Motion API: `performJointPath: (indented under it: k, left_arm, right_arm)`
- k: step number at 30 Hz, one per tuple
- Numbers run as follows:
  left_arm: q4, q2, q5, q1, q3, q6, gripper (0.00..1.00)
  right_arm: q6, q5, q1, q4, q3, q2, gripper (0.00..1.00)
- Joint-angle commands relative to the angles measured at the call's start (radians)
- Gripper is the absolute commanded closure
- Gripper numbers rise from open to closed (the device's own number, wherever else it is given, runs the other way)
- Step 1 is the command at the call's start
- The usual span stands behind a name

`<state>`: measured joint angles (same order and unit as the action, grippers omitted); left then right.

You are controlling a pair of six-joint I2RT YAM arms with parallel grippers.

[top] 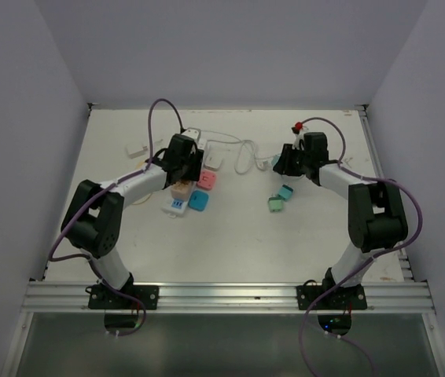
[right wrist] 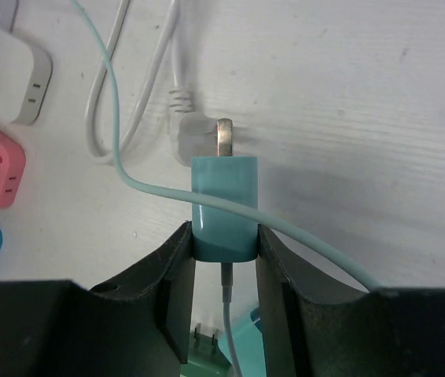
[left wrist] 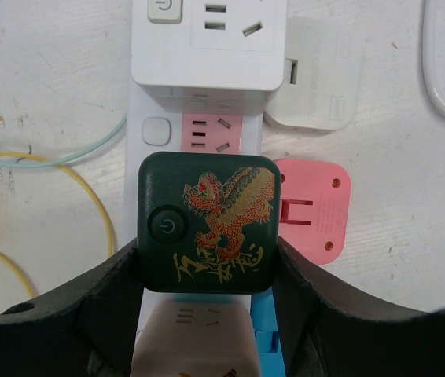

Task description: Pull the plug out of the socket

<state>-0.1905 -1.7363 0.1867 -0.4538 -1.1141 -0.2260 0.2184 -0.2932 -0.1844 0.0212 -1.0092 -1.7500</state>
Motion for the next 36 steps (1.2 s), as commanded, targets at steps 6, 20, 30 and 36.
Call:
performJointPath:
  k: [6,20,30,36]
  left_arm:
    - [-0.198,0.044,0.017,0.024,0.076,0.013,0.86]
    - [-0.257,0.040,-0.064,0.023,0.014,-0.033,0.49]
    - [-0.331,0.072,-0.027,0.023,-0.055,-0.065,0.05]
    - [-0.382,0.130,-0.003,0.023,-0.058,-0.084,0.01]
  right_arm:
    - [0.196,0.031,0.054,-0.063,-0.048,0.050,0.87]
    - [0.259,-0.078,0.054,-0.156,-0.054,0.041,0.30]
    - [0.245,-0.132,0.007,-0.176,-0.016,0.174,0.17]
    - [0.216,-0.130,-0.075,-0.147,0.038,0.270,0.14]
